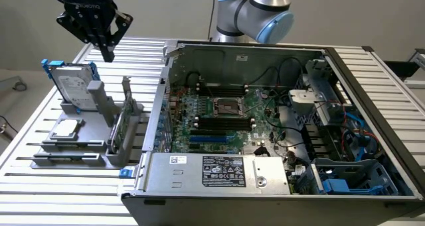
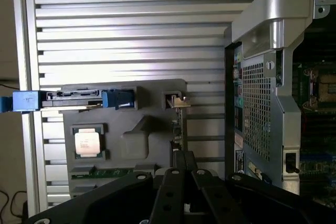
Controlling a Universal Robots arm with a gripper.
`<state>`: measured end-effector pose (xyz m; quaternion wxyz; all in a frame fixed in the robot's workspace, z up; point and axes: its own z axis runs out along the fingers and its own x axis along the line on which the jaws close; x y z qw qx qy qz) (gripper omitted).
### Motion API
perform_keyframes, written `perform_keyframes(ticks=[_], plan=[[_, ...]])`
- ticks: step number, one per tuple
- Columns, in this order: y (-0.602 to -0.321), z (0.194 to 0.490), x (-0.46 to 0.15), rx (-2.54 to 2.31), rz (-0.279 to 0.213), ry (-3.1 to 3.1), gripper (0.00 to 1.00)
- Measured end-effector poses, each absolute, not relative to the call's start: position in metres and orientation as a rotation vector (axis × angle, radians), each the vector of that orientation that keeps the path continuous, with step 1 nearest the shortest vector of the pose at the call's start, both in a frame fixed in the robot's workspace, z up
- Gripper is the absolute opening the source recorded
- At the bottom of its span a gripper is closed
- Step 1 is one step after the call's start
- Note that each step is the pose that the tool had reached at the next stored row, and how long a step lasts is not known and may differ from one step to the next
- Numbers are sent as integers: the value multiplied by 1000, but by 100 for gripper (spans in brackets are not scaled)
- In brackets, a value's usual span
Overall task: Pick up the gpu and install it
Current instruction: 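Pick up the gpu and move the gpu toward the slot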
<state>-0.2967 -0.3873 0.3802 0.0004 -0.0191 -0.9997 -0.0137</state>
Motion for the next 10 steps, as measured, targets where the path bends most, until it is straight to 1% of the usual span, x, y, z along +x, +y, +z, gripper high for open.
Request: perform_keyframes(ticks=[7,8,9,10], plan=[[-387,380,-297,-60,-43,-3140,11],[-387,380,-297,-60,-43,-3140,12],[-387,380,-297,-60,-43,-3140,17],[-387,380,-297,-60,-43,-3140,17]])
